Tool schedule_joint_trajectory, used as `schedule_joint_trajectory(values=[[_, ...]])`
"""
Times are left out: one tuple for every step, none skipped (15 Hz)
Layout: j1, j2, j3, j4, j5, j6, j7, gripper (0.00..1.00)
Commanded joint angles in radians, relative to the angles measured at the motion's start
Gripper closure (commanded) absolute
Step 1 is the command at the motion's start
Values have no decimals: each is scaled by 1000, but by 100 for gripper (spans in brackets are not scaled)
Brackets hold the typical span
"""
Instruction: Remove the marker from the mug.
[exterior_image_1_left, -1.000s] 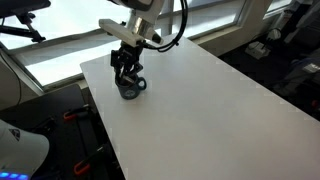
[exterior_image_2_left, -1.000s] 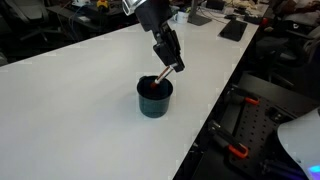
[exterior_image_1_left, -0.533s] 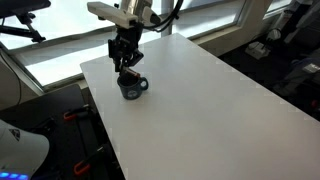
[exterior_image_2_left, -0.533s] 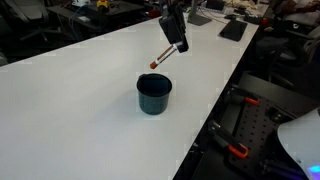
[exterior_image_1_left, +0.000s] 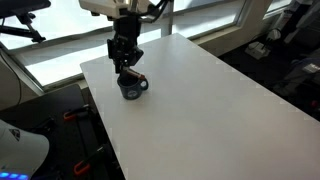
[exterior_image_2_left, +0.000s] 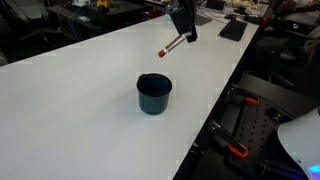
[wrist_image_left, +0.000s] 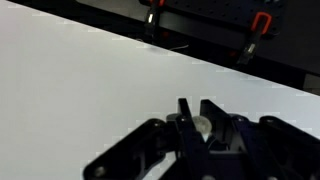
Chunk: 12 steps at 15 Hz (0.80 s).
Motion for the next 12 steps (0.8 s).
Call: schedule_joint_trajectory(values=[[-16,1,-29,-26,-49,22,30,95],[-22,11,-40,-27,-64,25,26,95],[-30,21,-50,-27,-73,27,20,95],[-40,34,-62,-27,-85,34,12,95],[-49,47,-74,-25,-95,39,2,95],[-60,62,-87,-22,-104,46,-10,95],[-69,78,-99,-20,-108,55,-24,95],[-81,100,-112,-13,-111,70,-46,95],[-90,119,-122,-8,-108,81,-65,95],[-101,142,-131,-1,-103,97,-94,95],[-110,166,-139,3,-97,116,-125,95],[-118,188,-143,9,-93,132,-151,95]])
